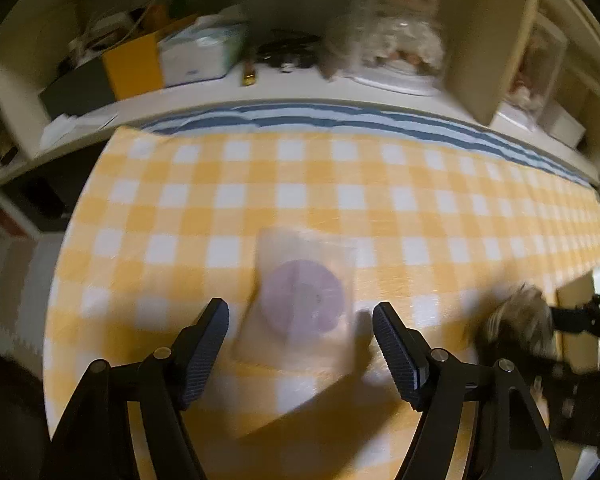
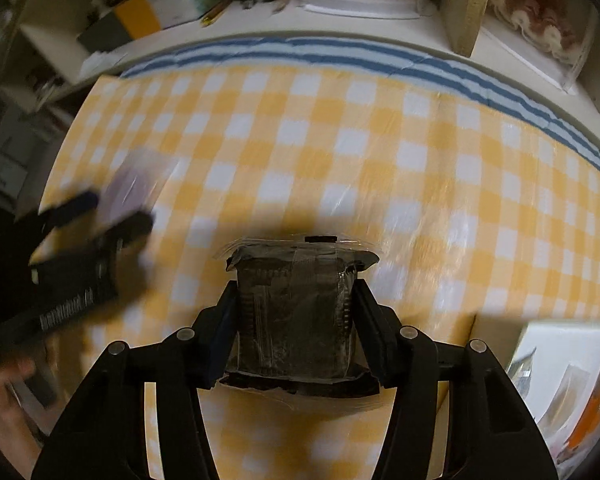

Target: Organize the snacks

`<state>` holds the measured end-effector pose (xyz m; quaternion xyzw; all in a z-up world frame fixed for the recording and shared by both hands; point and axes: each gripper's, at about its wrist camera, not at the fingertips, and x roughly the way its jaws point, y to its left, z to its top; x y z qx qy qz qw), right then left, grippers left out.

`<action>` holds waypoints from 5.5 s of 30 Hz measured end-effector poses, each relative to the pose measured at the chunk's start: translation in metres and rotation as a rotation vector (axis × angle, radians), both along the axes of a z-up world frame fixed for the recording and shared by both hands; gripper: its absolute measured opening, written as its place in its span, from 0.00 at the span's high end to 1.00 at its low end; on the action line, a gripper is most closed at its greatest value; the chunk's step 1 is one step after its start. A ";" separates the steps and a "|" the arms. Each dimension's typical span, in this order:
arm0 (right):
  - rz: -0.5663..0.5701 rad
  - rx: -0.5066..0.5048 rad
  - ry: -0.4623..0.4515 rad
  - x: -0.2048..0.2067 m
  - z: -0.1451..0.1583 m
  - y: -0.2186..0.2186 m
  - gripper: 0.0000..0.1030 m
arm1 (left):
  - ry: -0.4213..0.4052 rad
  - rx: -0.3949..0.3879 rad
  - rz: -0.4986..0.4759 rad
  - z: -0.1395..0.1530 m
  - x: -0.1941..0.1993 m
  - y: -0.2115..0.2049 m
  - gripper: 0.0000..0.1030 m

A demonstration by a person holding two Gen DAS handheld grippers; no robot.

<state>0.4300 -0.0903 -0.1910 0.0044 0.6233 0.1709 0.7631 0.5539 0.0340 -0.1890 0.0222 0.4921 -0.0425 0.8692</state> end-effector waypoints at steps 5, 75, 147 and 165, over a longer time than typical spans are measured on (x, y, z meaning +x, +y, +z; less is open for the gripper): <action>0.044 0.000 -0.035 -0.031 0.001 -0.002 0.47 | -0.027 0.004 -0.008 -0.004 0.002 -0.006 0.52; -0.421 -0.326 -0.161 -0.055 0.000 -0.253 0.48 | 0.068 -0.386 -0.424 0.004 -0.034 -0.239 0.56; -0.391 -0.078 -0.497 -0.333 0.208 -0.244 0.00 | -0.322 -0.071 -0.304 0.221 -0.413 -0.125 0.00; -0.386 -0.151 -0.625 -0.403 0.197 -0.214 0.00 | -0.390 -0.102 -0.277 0.182 -0.482 -0.085 0.00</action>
